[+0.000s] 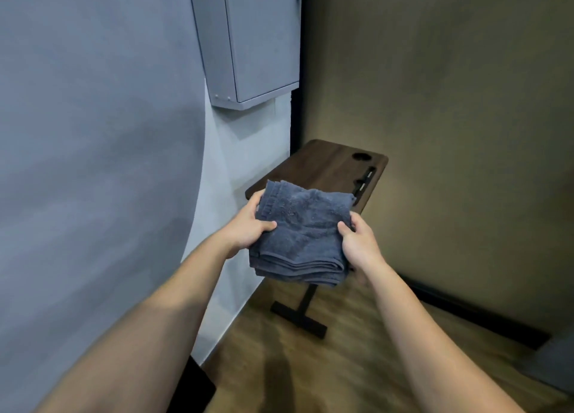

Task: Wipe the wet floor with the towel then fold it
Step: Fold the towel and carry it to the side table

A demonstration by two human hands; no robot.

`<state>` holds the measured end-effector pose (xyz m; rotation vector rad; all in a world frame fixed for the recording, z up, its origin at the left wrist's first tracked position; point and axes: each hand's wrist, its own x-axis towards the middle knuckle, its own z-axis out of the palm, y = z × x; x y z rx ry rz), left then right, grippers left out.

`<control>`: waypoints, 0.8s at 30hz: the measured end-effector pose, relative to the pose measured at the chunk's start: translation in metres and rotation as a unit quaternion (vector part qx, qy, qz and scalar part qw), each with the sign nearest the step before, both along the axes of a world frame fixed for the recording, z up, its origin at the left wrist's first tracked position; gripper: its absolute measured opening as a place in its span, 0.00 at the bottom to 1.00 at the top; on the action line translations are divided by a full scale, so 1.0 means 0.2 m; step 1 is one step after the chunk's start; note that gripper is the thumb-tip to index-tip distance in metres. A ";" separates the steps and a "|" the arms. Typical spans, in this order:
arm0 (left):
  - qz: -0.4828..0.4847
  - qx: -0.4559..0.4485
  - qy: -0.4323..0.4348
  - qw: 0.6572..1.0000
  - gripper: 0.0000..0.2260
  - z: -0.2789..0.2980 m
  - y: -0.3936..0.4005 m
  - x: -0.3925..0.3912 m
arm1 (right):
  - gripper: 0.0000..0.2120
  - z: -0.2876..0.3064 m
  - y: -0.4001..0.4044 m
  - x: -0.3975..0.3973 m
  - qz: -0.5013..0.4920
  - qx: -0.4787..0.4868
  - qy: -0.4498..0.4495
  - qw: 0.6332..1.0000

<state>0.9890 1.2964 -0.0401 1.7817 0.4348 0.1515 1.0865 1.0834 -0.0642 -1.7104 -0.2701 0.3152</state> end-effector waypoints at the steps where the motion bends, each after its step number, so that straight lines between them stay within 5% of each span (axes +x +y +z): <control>1: -0.001 0.004 0.004 1.000 0.30 -0.02 0.04 0.06 | 0.17 -0.01 0.04 0.06 -0.001 -0.003 0.000 1.000; 13: 0.066 0.034 0.049 0.996 0.27 -0.21 0.64 0.98 | 0.16 -0.27 0.67 0.94 0.023 0.010 0.056 0.998; 24: 0.086 0.027 0.090 0.992 0.26 -0.34 1.11 1.45 | 0.17 -0.43 1.09 1.23 -0.011 0.019 0.140 0.990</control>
